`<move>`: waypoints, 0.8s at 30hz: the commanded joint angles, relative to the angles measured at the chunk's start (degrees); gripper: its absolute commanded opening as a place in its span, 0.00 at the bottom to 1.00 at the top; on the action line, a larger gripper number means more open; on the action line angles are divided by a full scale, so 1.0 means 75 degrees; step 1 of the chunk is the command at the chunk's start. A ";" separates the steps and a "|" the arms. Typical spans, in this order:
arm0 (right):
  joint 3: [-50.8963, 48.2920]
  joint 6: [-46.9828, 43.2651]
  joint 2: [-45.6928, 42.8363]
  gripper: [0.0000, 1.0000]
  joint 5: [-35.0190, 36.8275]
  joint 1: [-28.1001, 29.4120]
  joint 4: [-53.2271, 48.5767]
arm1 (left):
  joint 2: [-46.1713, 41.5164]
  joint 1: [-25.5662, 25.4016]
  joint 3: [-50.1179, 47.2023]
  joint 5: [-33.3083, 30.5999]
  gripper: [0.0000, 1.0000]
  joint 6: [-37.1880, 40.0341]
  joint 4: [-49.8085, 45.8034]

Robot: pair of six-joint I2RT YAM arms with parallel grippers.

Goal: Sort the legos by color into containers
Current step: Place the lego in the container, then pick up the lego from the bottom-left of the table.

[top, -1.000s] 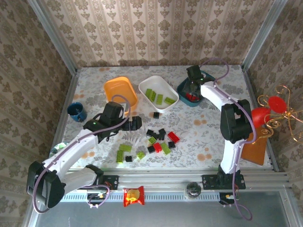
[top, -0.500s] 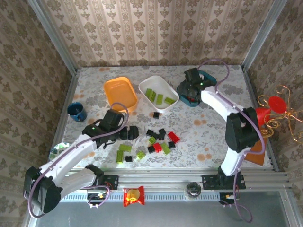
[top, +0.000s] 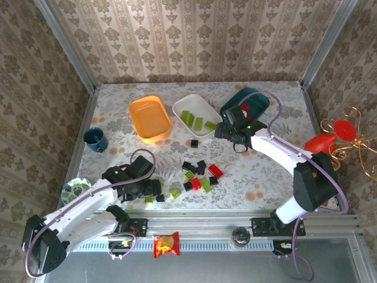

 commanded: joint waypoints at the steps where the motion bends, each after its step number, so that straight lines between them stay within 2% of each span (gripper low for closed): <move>1: 0.0012 0.0085 -0.0272 0.86 -0.0019 0.0003 0.0148 | 0.0351 0.0037 -0.0158 -0.0203 0.80 -0.0202 0.0196; 7: -0.0072 0.0096 -0.0347 0.86 -0.0073 0.0003 0.0171 | 0.1119 0.0134 -0.0158 -0.0177 0.64 0.0189 0.0763; 13: -0.0229 0.0107 -0.0623 0.86 -0.0017 0.0002 0.0186 | 0.1494 0.0384 -0.0445 -0.0052 0.63 0.0466 0.1186; 16: -0.0210 0.0072 -0.0679 0.86 0.0032 0.0002 0.0137 | 0.1808 0.0408 -0.0497 -0.0016 0.59 0.0558 0.1402; 21: -0.0217 0.0060 -0.0730 0.86 0.0108 -0.0009 0.0091 | 0.2194 0.0432 -0.0449 0.0101 0.41 0.0728 0.1671; 24: -0.0257 0.0072 -0.0756 0.86 0.0125 -0.0021 0.0077 | 0.1853 0.0403 -0.0254 0.0007 0.35 0.0781 0.1444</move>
